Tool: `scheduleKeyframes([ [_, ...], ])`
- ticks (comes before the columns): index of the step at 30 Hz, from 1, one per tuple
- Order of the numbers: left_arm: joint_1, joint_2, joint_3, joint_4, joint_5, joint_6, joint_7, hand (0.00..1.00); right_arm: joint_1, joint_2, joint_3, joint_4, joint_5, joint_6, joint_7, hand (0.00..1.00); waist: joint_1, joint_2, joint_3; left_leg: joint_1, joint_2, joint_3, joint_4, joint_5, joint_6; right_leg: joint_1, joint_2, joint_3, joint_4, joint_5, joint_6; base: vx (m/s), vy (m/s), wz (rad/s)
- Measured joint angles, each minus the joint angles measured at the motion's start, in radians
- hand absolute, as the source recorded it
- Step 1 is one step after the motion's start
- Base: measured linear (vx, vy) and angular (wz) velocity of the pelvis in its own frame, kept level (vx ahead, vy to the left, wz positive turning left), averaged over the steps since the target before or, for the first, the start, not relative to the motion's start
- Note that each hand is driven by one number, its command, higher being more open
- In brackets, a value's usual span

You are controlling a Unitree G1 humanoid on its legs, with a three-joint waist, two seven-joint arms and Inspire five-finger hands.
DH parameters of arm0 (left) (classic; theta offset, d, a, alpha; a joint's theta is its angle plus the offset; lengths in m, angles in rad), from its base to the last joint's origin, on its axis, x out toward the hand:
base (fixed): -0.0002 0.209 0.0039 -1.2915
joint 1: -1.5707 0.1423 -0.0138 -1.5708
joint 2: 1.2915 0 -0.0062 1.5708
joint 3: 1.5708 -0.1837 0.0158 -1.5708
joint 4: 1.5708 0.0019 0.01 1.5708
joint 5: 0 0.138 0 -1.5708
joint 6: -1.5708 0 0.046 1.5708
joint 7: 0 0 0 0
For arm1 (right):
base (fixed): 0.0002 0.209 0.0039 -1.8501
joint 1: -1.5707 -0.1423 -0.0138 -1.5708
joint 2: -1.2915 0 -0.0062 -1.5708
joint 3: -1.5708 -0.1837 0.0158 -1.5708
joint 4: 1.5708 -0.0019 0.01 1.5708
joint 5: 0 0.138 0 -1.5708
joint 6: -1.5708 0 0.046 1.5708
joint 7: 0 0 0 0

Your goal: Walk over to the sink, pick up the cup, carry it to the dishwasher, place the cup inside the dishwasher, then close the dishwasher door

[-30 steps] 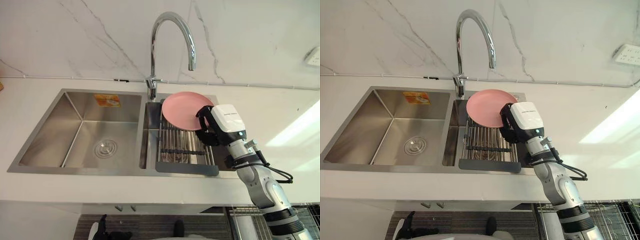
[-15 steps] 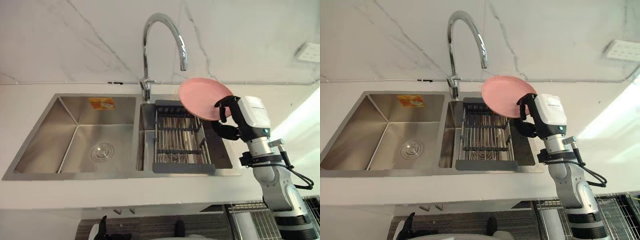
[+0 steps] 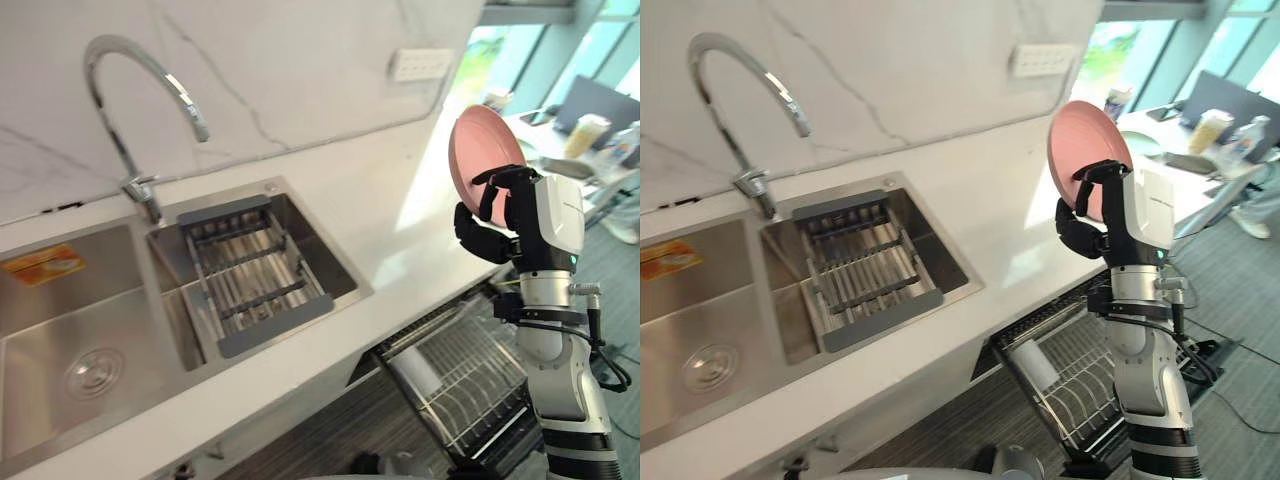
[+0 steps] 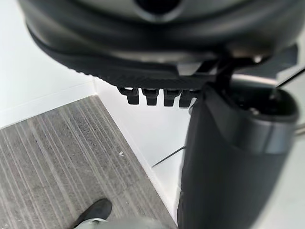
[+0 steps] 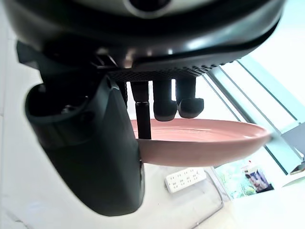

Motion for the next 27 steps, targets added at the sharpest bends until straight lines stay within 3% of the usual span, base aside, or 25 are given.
scheduleKeyframes([
  [1,-0.002,0.009,-0.001,0.001,-0.007,0.004,-0.001,1.00,-0.019,0.000,0.000,0.003,-0.001,0.001,-0.003,0.00,0.006,-0.006,0.001,0.006,0.001,0.016,-0.027,0.007,-0.038,0.003,0.030,0.020,-0.064,0.026,0.031,-0.13,-0.302,-1.55],
  [2,-0.010,0.024,0.003,0.011,-0.007,0.014,-0.003,1.00,-0.036,-0.002,-0.001,0.012,-0.001,0.007,-0.013,0.00,0.021,-0.014,-0.001,-0.002,0.010,0.068,-0.044,0.031,-0.047,0.032,0.070,0.051,-0.189,0.044,0.078,-0.10,-0.149,-0.83],
  [3,-0.014,0.024,0.006,0.017,-0.007,0.021,-0.006,1.00,-0.037,-0.010,-0.002,0.020,0.000,0.009,-0.013,0.00,0.020,-0.013,0.000,-0.005,0.012,0.078,-0.037,0.044,-0.054,0.040,0.054,0.032,-0.146,-0.011,0.047,-0.09,-0.200,-0.63],
  [4,-0.011,0.024,0.007,0.018,-0.007,0.036,-0.012,1.00,-0.037,-0.033,-0.003,0.040,0.002,0.017,-0.010,0.00,0.009,-0.015,-0.004,0.004,0.017,0.092,-0.021,0.046,-0.054,0.084,0.004,0.001,-0.073,-0.107,0.062,-0.05,-0.212,-0.28],
  [5,-0.006,0.027,0.011,0.018,-0.007,0.044,-0.013,1.00,-0.036,-0.050,-0.006,0.053,0.004,0.020,-0.002,0.00,0.008,-0.023,-0.008,0.008,0.014,0.098,-0.004,0.047,-0.055,0.147,-0.028,0.008,-0.114,-0.133,0.120,-0.03,-0.248,-0.20],
  [6,-0.005,0.027,0.019,0.018,-0.006,0.045,-0.013,1.00,-0.036,-0.057,-0.010,0.051,0.008,0.019,0.006,0.00,0.008,-0.032,-0.011,0.006,0.011,0.098,0.001,0.050,-0.060,0.166,-0.025,0.031,-0.158,-0.127,0.138,-0.04,-0.257,-0.14],
  [9,-0.006,-0.013,0.037,0.005,0.021,0.026,-0.021,1.00,0.002,-0.090,-0.057,0.043,0.041,0.018,0.068,0.00,0.008,-0.030,-0.014,0.005,0.019,0.088,-0.030,0.085,-0.096,0.217,0.031,0.034,-0.287,-0.077,0.126,-0.08,-0.170,0.01],
  [12,-0.004,-0.052,0.036,-0.016,0.066,-0.005,-0.016,1.00,0.075,-0.097,-0.115,0.002,0.042,0.019,0.131,0.00,0.002,-0.035,-0.021,0.011,0.018,0.085,-0.060,0.108,-0.104,0.243,0.057,0.032,-0.354,-0.052,0.115,-0.11,-0.053,0.02],
  [19,-0.044,-0.077,0.033,-0.027,0.094,-0.058,-0.019,1.00,0.156,-0.093,-0.145,-0.018,0.061,0.003,0.267,0.00,-0.042,-0.036,-0.024,0.003,0.005,0.080,-0.076,0.126,-0.097,0.233,0.049,0.032,-0.354,-0.040,0.116,-0.07,0.094,0.00],
  [27,-0.098,-0.058,0.000,-0.010,0.084,-0.061,-0.021,1.00,0.165,-0.028,-0.100,0.085,0.059,0.006,0.251,0.00,-0.047,-0.033,0.000,-0.078,-0.042,0.037,-0.088,0.143,-0.070,0.159,0.006,0.016,-0.353,-0.006,0.125,-0.07,0.167,0.08],
])
